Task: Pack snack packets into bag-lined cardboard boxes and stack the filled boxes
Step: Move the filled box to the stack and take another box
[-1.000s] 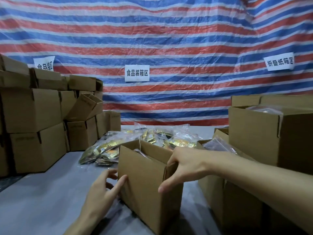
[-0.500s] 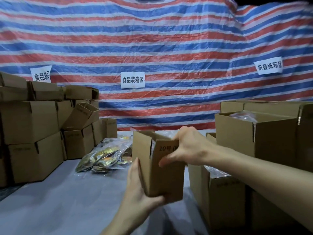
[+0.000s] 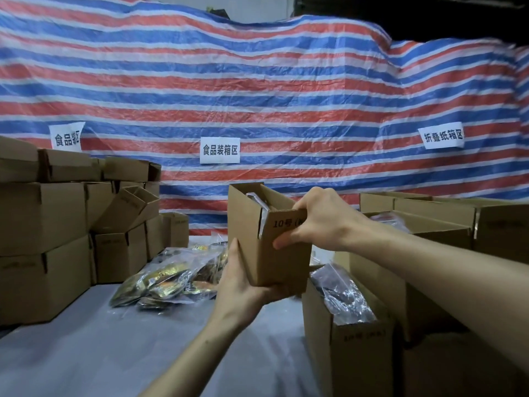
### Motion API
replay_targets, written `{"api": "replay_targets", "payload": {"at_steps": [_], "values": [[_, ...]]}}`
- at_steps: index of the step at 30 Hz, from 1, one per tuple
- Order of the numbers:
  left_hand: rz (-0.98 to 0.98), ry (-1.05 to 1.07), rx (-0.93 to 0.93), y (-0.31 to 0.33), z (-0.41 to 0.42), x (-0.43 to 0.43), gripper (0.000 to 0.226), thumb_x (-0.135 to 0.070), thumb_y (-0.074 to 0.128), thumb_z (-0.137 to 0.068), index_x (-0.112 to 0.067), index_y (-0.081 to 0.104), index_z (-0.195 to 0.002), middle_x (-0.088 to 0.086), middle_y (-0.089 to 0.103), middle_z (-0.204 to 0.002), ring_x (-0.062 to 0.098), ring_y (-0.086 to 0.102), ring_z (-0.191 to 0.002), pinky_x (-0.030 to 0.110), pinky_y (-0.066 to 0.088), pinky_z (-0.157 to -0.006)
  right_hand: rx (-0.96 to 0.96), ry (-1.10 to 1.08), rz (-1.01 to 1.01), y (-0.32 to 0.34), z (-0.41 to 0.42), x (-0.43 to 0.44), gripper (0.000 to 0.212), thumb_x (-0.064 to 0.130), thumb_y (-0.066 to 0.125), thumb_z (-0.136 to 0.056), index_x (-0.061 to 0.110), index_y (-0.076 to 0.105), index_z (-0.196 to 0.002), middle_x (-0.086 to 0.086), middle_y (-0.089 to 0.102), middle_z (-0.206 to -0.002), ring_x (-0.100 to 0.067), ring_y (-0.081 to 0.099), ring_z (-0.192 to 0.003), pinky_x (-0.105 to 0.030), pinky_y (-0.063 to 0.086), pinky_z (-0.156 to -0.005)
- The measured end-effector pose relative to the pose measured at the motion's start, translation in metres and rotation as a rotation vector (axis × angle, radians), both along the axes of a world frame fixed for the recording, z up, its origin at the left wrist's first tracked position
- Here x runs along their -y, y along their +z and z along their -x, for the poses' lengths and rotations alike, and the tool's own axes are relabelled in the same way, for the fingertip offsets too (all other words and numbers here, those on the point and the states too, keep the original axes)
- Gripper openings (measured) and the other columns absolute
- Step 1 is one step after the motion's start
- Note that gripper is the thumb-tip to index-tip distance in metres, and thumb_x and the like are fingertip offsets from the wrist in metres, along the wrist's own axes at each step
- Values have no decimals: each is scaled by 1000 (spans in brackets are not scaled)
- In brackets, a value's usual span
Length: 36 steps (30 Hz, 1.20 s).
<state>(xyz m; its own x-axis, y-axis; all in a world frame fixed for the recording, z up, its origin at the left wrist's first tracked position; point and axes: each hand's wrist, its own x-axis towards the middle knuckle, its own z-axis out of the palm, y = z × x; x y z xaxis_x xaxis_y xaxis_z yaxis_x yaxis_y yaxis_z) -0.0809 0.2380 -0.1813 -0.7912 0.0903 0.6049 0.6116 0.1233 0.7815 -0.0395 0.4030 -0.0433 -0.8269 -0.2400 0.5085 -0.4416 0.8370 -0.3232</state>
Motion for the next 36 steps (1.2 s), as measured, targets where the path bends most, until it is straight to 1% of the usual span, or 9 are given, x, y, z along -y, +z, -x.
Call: {"api": "replay_targets", "payload": {"at_steps": [5,8,12,14,19,25,28,32,36], "values": [[27,-24,61,11,36,-11,99,-28,90,-47,-50,35,-127,-5,63,-119,13,64,-104,33,60,-83,65,-84,-7,10,31,-7,19,37,87,-76,23,75,-74,7,73,-79,-10,67,-77,-24,53,-68],[11,-38,84,12,66,-21,93,-21,91,-49,-54,39,-119,-10,60,-116,6,61,-101,10,54,-71,112,-126,-35,15,53,-10,18,34,84,-81,24,72,-73,8,72,-78,-9,66,-76,-23,51,-66],[16,-52,117,5,105,-35,113,-7,93,-62,-28,30,-153,3,56,-134,20,58,-119,41,56,-98,172,-190,-99,14,86,-15,13,33,80,-85,21,74,-86,6,72,-82,-10,67,-77,-24,53,-65],[8,-75,145,-2,126,-45,114,-8,93,-62,-25,29,-154,5,57,-136,24,59,-122,49,56,-97,209,-244,-175,10,104,-18,19,33,77,-88,16,75,-98,4,72,-87,-9,67,-78,-25,56,-68],[-33,-94,203,-31,161,-80,94,-31,93,-46,-52,44,-124,-7,68,-114,14,69,-103,44,62,-83,345,-362,-341,3,139,-32,25,30,70,-94,13,72,-112,0,71,-95,-14,68,-88,-31,59,-82],[-62,-284,363,-73,178,-110,97,-18,95,-61,-28,45,-144,-1,63,-130,22,65,-116,44,57,-97,462,-493,-534,-12,153,-53,17,37,67,-95,25,57,-103,4,63,-96,-15,64,-95,-29,56,-83],[-88,-366,504,-86,175,-111,84,-10,79,-76,-23,42,-151,6,55,-139,29,61,-122,46,56,-98,629,-534,-664,-12,151,-56,18,41,63,-97,26,53,-100,3,61,-96,-18,66,-99,-29,57,-84],[-278,-354,693,-86,158,-125,53,-14,45,-106,-22,33,-157,13,41,-156,31,42,-141,44,32,-118,713,-558,-751,-11,144,-52,28,39,65,-97,21,57,-117,-2,62,-109,-22,64,-109,-38,54,-99],[-342,-302,588,-98,131,-139,51,-30,39,-110,-19,28,-159,7,36,-160,24,35,-147,39,26,-122,661,-563,-774,-1,138,-43,42,36,67,-96,16,56,-131,-2,62,-111,-23,64,-110,-36,54,-98]]}}
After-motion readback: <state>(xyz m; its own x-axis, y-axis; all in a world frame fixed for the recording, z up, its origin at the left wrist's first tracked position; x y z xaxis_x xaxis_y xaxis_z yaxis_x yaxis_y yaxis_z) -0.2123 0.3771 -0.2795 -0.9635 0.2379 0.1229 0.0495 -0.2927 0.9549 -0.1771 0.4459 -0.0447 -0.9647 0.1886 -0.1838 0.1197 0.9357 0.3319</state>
